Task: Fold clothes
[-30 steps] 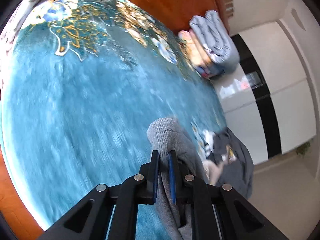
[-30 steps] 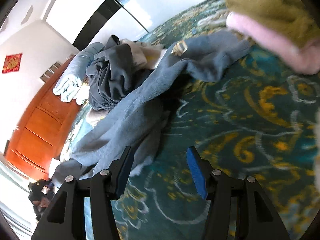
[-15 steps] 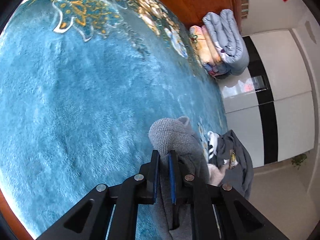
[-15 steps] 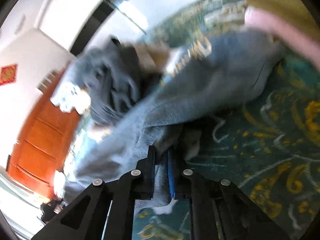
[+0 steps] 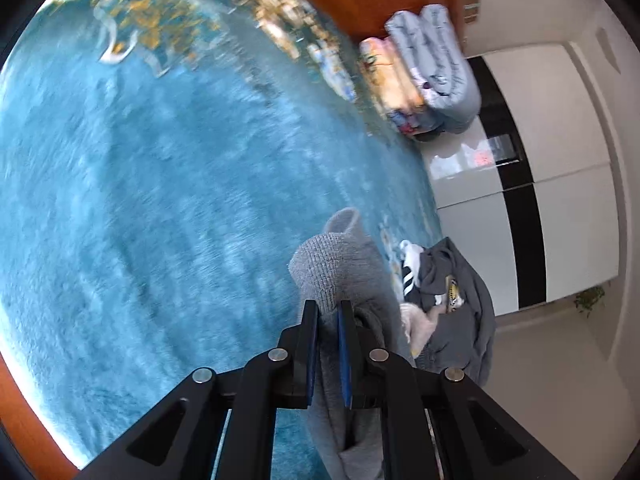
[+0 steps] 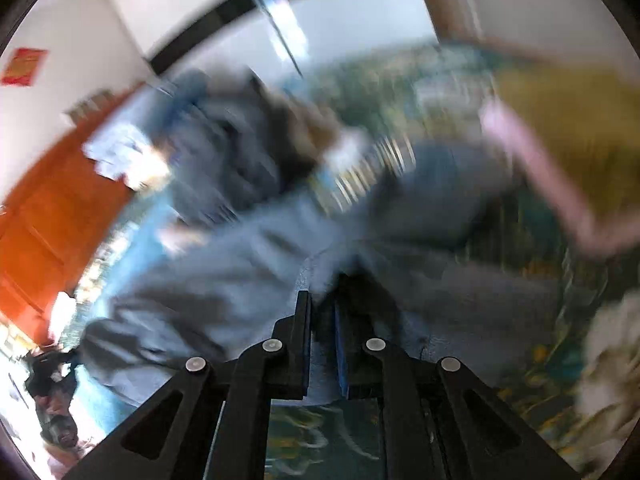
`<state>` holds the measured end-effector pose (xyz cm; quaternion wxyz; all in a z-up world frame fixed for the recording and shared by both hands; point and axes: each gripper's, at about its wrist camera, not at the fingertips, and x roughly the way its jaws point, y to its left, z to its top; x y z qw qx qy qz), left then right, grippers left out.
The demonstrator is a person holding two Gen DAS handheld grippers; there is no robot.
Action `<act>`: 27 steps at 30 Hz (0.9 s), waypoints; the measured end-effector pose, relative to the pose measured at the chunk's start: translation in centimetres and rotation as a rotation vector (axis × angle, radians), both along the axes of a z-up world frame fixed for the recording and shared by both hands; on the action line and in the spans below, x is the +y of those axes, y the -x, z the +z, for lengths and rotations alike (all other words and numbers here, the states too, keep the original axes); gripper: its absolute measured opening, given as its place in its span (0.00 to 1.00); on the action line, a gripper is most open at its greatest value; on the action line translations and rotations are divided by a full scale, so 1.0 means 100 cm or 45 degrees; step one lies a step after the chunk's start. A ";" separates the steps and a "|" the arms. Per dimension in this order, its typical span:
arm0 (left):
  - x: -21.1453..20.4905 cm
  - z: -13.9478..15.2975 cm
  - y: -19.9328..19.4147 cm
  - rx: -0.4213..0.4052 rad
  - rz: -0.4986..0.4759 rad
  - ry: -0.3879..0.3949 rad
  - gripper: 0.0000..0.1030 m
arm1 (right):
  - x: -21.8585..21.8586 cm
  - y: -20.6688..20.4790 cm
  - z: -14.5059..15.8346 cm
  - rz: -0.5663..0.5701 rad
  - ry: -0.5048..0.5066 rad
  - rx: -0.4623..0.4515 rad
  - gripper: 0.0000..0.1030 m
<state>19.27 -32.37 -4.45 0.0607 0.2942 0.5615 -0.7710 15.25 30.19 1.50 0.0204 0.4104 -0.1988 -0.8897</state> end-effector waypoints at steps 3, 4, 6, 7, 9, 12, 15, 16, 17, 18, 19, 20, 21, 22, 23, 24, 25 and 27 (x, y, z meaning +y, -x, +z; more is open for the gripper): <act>-0.001 -0.004 -0.002 -0.016 -0.010 0.017 0.10 | 0.019 -0.005 -0.026 -0.035 0.120 -0.008 0.21; -0.001 -0.006 -0.001 -0.022 -0.007 0.013 0.10 | 0.025 -0.009 -0.026 -0.028 0.161 0.004 0.24; 0.000 -0.010 0.001 -0.035 0.000 0.004 0.10 | 0.042 -0.023 -0.012 -0.028 0.166 0.059 0.42; 0.001 -0.012 0.002 -0.041 0.000 0.006 0.10 | 0.049 -0.031 -0.005 -0.029 0.156 0.090 0.42; 0.004 -0.015 0.005 -0.052 -0.001 0.012 0.10 | 0.069 -0.048 0.006 -0.095 0.126 0.117 0.49; 0.007 -0.020 0.007 -0.066 0.003 0.002 0.10 | 0.099 -0.063 -0.001 -0.204 0.152 0.073 0.50; 0.006 -0.021 0.007 -0.079 0.006 -0.007 0.10 | 0.105 -0.062 -0.028 -0.221 0.242 -0.015 0.50; 0.006 -0.020 0.007 -0.079 0.005 -0.007 0.10 | 0.102 -0.059 -0.036 -0.206 0.269 -0.031 0.50; 0.006 -0.018 0.007 -0.079 0.004 -0.004 0.10 | 0.099 -0.057 -0.043 -0.192 0.296 -0.046 0.50; 0.006 -0.016 0.006 -0.077 0.002 -0.001 0.10 | 0.096 -0.054 -0.044 -0.202 0.282 -0.045 0.50; 0.006 -0.015 0.006 -0.073 0.000 0.001 0.10 | 0.092 -0.051 -0.045 -0.213 0.268 -0.045 0.50; 0.006 -0.013 0.005 -0.070 -0.001 0.002 0.10 | 0.088 -0.048 -0.047 -0.223 0.254 -0.045 0.52; 0.005 -0.013 0.004 -0.069 -0.002 0.000 0.10 | 0.087 -0.048 -0.046 -0.236 0.268 -0.042 0.52; 0.005 -0.013 0.003 -0.068 -0.004 -0.001 0.10 | 0.086 -0.047 -0.045 -0.248 0.282 -0.039 0.50; 0.005 -0.013 0.002 -0.068 -0.004 -0.003 0.10 | 0.086 -0.048 -0.044 -0.258 0.311 -0.031 0.42; 0.005 -0.013 0.002 -0.068 -0.005 -0.005 0.10 | 0.086 -0.049 -0.043 -0.257 0.336 -0.024 0.20; 0.005 -0.013 0.001 -0.069 -0.006 -0.006 0.10 | 0.086 -0.050 -0.043 -0.256 0.361 -0.017 0.11; 0.005 -0.012 0.000 -0.063 -0.007 -0.001 0.10 | 0.091 -0.055 -0.038 -0.255 0.445 0.036 0.08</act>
